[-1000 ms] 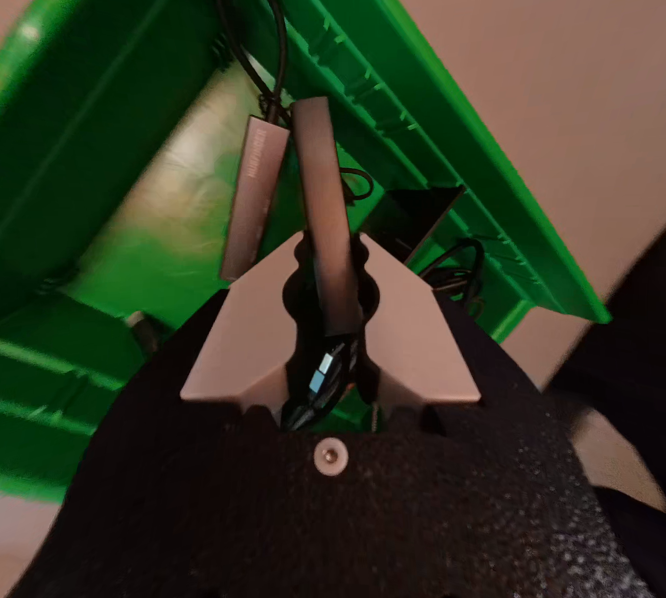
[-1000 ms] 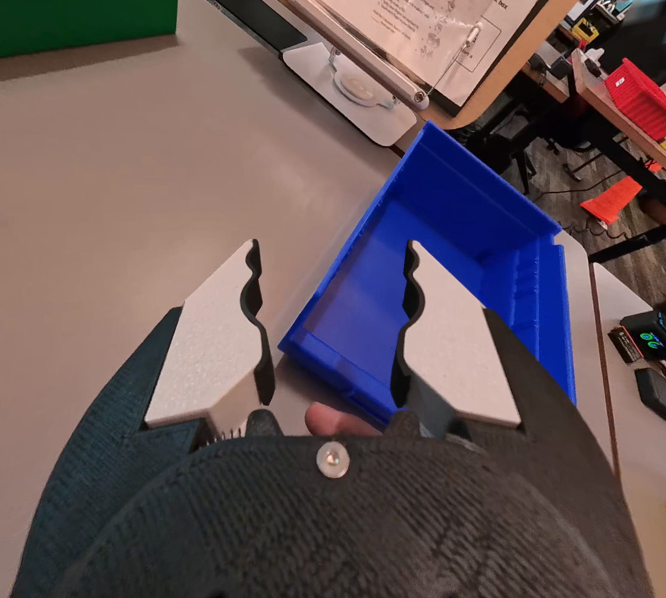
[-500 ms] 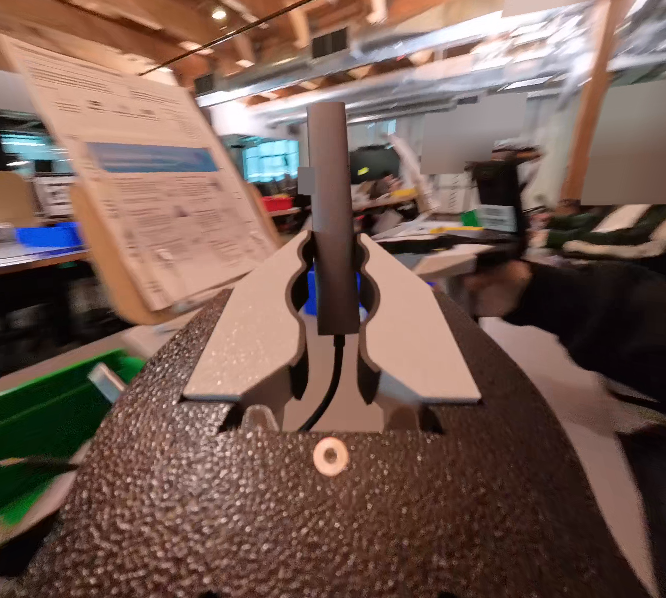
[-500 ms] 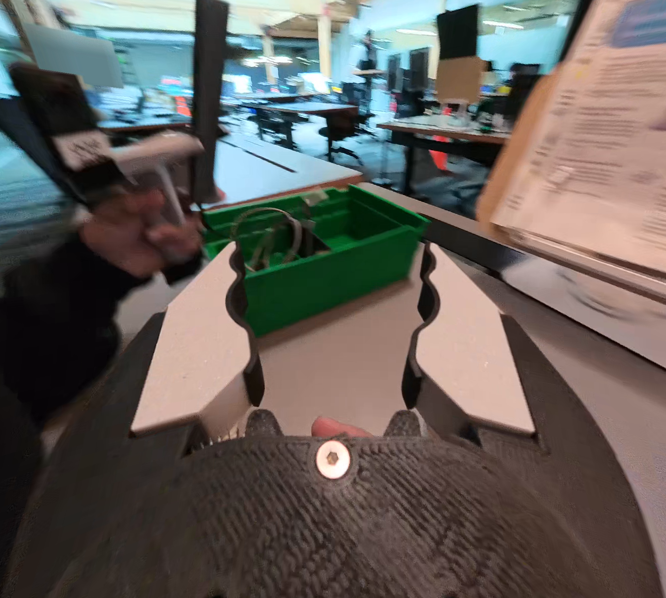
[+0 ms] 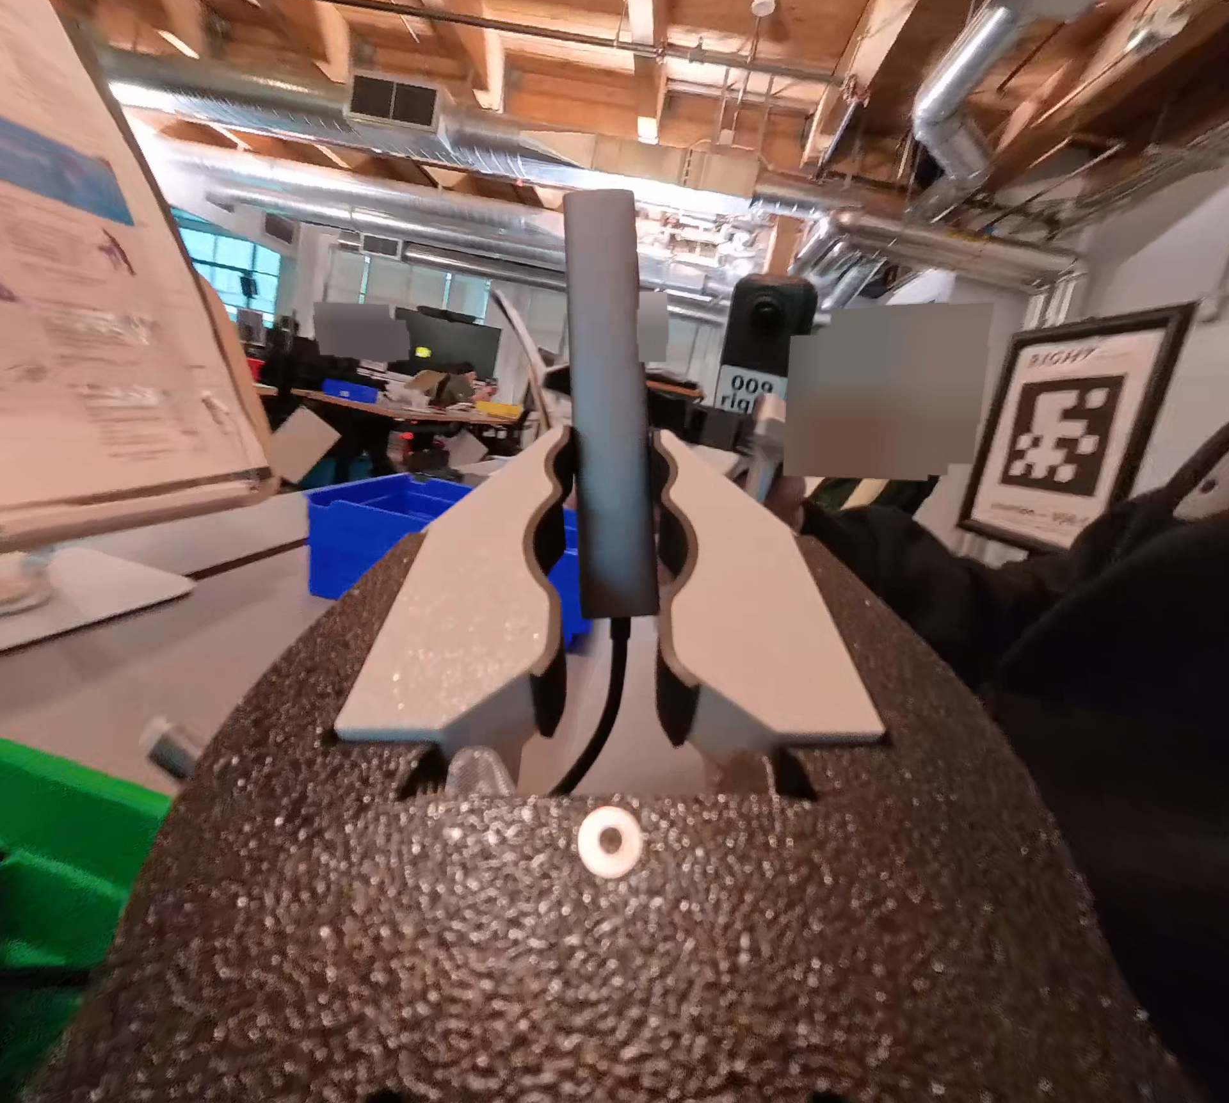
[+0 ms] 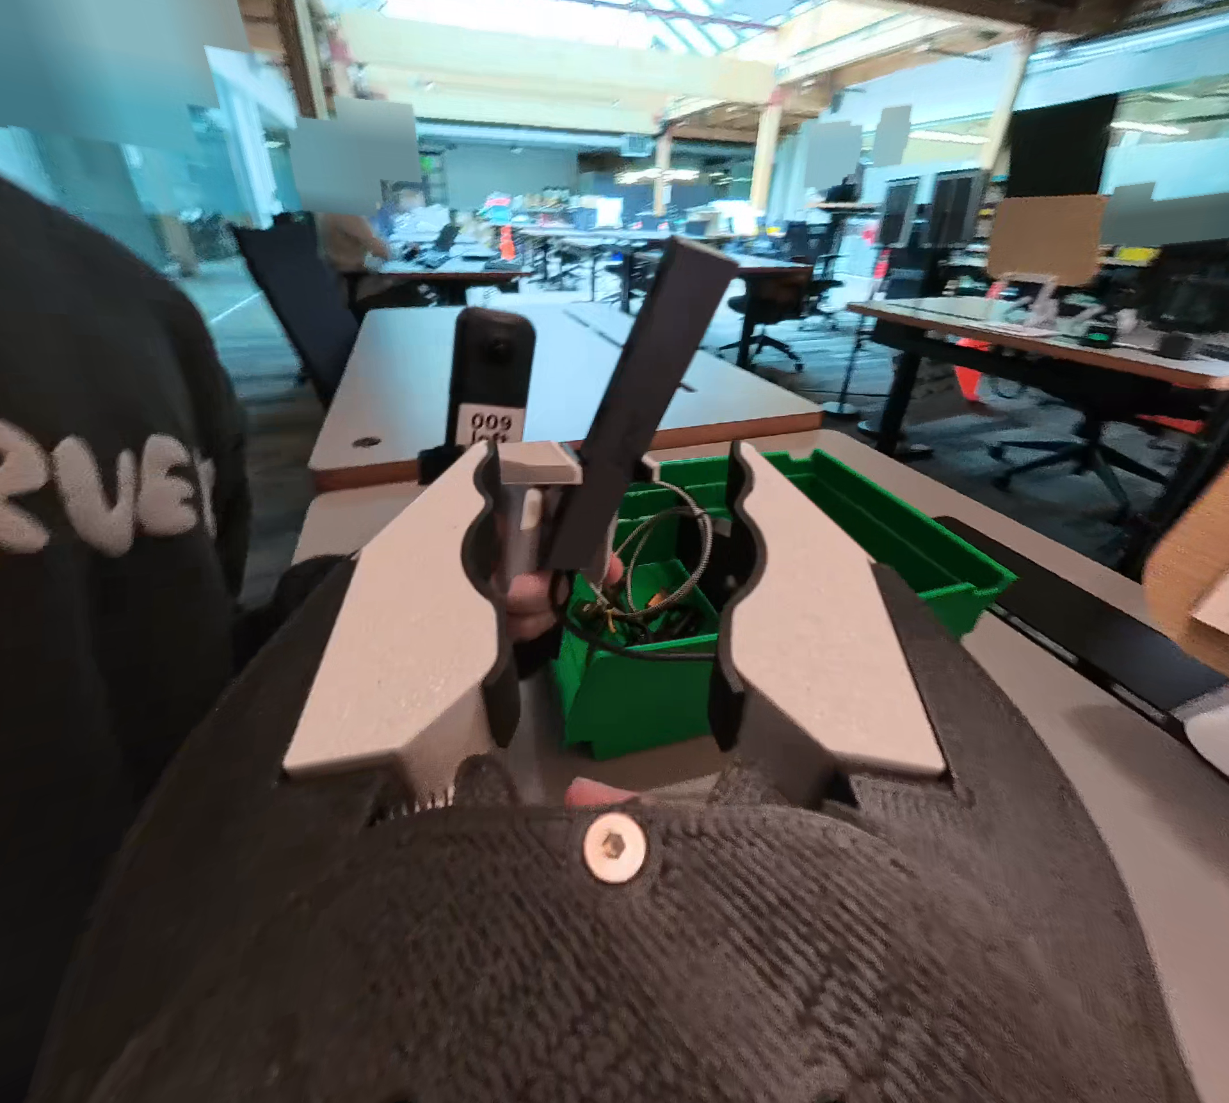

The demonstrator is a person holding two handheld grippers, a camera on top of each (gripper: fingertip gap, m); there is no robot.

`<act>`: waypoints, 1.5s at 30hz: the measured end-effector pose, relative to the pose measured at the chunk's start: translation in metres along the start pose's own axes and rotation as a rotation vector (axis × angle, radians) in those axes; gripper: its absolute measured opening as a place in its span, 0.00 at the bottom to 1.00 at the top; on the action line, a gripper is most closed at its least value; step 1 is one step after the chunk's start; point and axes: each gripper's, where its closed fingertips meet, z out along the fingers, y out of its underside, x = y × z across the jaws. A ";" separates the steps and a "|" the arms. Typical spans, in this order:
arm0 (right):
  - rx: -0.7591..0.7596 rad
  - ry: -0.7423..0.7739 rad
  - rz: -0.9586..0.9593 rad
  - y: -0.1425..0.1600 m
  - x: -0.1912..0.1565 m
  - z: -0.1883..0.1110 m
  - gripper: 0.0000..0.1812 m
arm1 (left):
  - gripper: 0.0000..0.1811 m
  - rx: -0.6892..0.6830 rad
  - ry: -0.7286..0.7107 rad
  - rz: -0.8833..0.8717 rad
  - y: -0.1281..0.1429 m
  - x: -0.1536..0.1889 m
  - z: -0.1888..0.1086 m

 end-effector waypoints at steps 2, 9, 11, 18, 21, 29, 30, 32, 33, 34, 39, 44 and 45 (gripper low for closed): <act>0.019 0.037 0.023 -0.002 0.001 -0.003 0.36 | 0.11 0.012 0.047 -0.045 0.004 0.007 0.008; -0.026 0.134 0.037 0.009 0.011 -0.027 0.13 | 0.11 -0.087 0.118 -0.081 0.047 0.021 0.039; -0.117 0.182 0.021 0.019 0.021 -0.034 0.13 | 0.11 -0.123 0.071 -0.102 0.058 0.014 0.044; -0.744 0.544 -0.584 0.046 0.075 -0.080 0.11 | 0.25 -0.089 -0.091 -0.023 0.050 -0.003 0.046; -0.859 0.613 -0.905 0.053 0.076 -0.074 0.11 | 0.29 -0.160 -0.120 -0.057 0.062 -0.006 0.051; -0.928 0.676 -1.319 0.065 0.070 -0.067 0.10 | 0.06 -0.169 -0.174 -0.185 0.076 -0.017 0.051; -0.894 0.653 -1.320 0.065 0.067 -0.064 0.10 | 0.05 -0.146 -0.163 -0.227 0.073 -0.018 0.049; -0.815 0.607 -1.308 0.061 0.063 -0.062 0.11 | 0.04 -0.101 -0.130 -0.334 0.068 -0.018 0.047; -0.776 0.591 -1.275 0.060 0.063 -0.064 0.13 | 0.04 -0.081 -0.120 -0.379 0.065 -0.019 0.046; -0.744 0.587 -1.230 0.057 0.065 -0.069 0.25 | 0.04 -0.063 -0.103 -0.425 0.062 -0.018 0.045; -0.549 0.451 -0.887 0.042 0.053 -0.093 0.28 | 0.04 0.015 0.040 -0.723 0.051 -0.015 0.036; -0.432 0.210 -0.612 0.050 0.014 -0.086 0.14 | 0.04 0.033 0.157 -0.865 0.045 -0.003 0.038; -0.430 0.219 -0.611 0.052 0.016 -0.085 0.14 | 0.04 0.034 0.145 -0.869 0.045 -0.004 0.038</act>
